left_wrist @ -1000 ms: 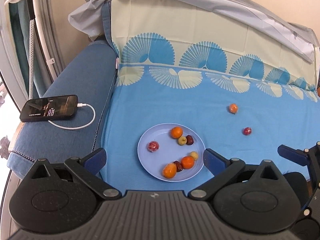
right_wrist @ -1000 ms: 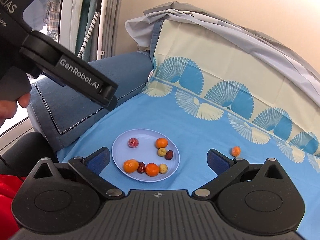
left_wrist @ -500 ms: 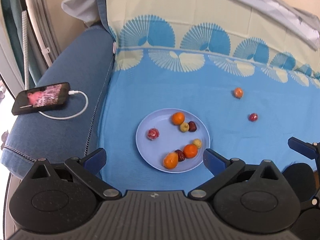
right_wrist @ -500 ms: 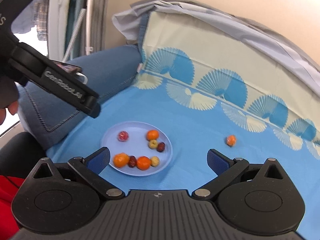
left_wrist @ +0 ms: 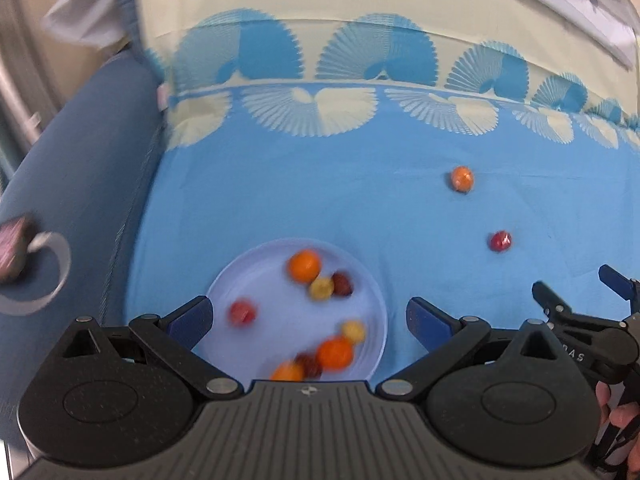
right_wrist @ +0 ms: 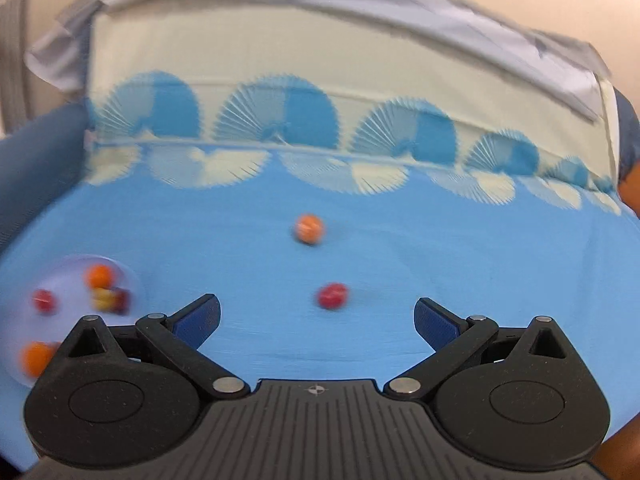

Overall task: Organize fruits
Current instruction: 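Grasp a red plum with the right gripper while the left gripper grasps an orange fruit, then carry the red plum and orange fruit over the plate and open both grippers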

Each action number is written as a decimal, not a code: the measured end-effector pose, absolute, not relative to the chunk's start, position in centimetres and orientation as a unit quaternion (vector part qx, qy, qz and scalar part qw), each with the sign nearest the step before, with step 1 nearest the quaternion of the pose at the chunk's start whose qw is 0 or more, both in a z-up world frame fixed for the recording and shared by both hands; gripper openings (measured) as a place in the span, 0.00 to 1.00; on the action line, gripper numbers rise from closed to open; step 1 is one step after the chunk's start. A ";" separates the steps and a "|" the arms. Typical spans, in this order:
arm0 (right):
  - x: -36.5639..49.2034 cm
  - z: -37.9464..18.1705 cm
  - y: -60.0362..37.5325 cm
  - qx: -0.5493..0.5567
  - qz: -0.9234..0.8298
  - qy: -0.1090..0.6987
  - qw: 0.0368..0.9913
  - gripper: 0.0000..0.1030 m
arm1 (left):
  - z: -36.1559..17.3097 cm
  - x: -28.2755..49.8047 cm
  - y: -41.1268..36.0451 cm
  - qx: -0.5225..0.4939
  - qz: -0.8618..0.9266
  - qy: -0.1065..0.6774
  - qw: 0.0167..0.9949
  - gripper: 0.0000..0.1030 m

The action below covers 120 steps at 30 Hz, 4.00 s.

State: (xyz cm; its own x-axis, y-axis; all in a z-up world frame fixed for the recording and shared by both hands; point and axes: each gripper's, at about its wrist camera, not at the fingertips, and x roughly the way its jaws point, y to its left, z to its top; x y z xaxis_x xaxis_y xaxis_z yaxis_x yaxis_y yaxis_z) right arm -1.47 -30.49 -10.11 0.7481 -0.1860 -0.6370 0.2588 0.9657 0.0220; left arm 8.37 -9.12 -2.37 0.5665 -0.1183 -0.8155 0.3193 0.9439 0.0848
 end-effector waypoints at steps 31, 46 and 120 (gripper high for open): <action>9.2 -23.3 -39.0 0.100 -0.147 0.358 0.917 0.85 | -19.6 29.0 -35.2 0.187 -0.278 0.465 0.820 0.75; 7.1 -21.7 -41.9 0.117 -0.227 0.320 0.912 0.34 | -13.3 23.6 -31.2 0.200 -0.238 0.468 0.827 0.41; -14.8 5.4 -17.4 0.026 0.141 0.237 0.961 0.34 | 0.9 -5.6 4.9 0.023 -0.074 0.481 0.873 0.41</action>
State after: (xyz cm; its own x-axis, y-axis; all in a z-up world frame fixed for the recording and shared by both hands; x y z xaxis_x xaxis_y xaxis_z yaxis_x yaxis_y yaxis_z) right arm -14.77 -17.40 5.38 0.8474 0.2844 -0.4485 -0.2592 0.9586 0.1180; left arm -5.63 4.90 0.95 0.5264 -0.1071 -0.8435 0.1511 0.9880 -0.0312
